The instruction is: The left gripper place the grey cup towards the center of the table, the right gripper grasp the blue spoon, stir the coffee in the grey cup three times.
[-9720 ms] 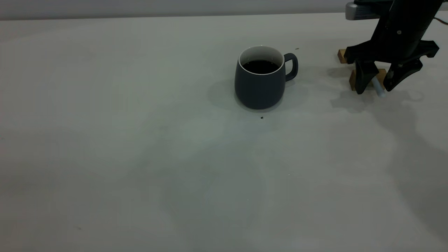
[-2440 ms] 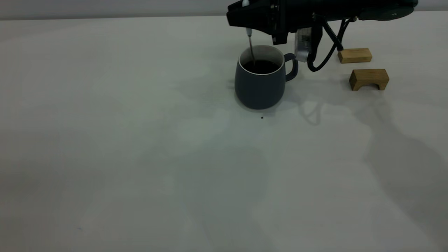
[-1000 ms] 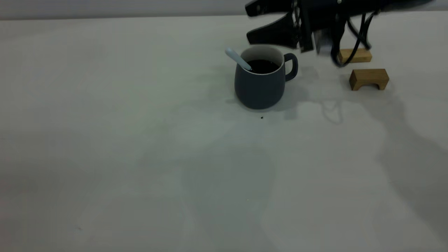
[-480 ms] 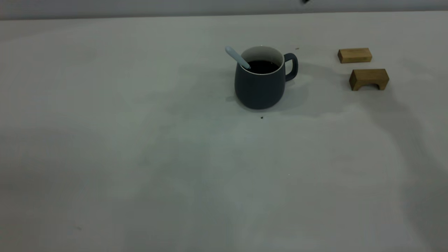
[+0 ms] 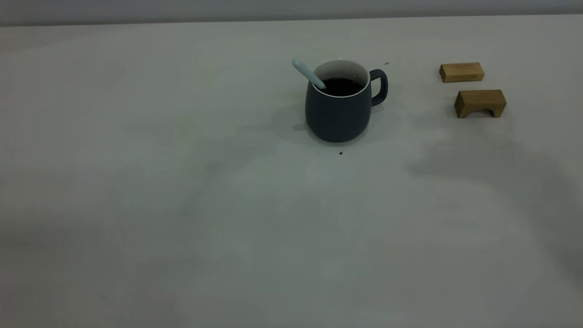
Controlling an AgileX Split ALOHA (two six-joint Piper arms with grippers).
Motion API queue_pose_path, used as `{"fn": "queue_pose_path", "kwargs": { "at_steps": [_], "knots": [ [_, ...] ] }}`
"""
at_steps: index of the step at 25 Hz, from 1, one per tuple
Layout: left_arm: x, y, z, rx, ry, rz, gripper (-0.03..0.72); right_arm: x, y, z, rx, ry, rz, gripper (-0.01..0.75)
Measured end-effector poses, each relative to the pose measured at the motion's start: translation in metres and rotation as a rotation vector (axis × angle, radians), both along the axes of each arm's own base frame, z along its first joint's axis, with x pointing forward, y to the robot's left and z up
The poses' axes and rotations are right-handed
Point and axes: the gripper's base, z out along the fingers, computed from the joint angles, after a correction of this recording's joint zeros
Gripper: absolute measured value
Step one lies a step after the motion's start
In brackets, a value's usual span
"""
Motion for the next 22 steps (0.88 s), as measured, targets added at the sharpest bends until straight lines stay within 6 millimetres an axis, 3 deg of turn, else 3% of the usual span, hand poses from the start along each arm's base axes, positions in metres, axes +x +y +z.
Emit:
{"fn": "queue_pose_path", "kwargs": {
  "at_steps": [7, 11, 15, 22],
  "knots": [
    [0.0, 0.0, 0.0, 0.0, 0.0, 0.0, 0.585, -0.072, -0.028, 0.07, -0.169, -0.262, -0.085, 0.204],
    [0.0, 0.0, 0.0, 0.0, 0.0, 0.0, 0.585, -0.106, -0.038, 0.086, -0.205, -0.339, -0.138, 0.21],
    [0.0, 0.0, 0.0, 0.0, 0.0, 0.0, 0.585, -0.134, -0.047, 0.072, -0.263, -0.325, -0.162, 0.215],
    [0.0, 0.0, 0.0, 0.0, 0.0, 0.0, 0.585, -0.192, -0.056, 0.011, -0.281, -0.217, -0.185, 0.227]
  ]
}}
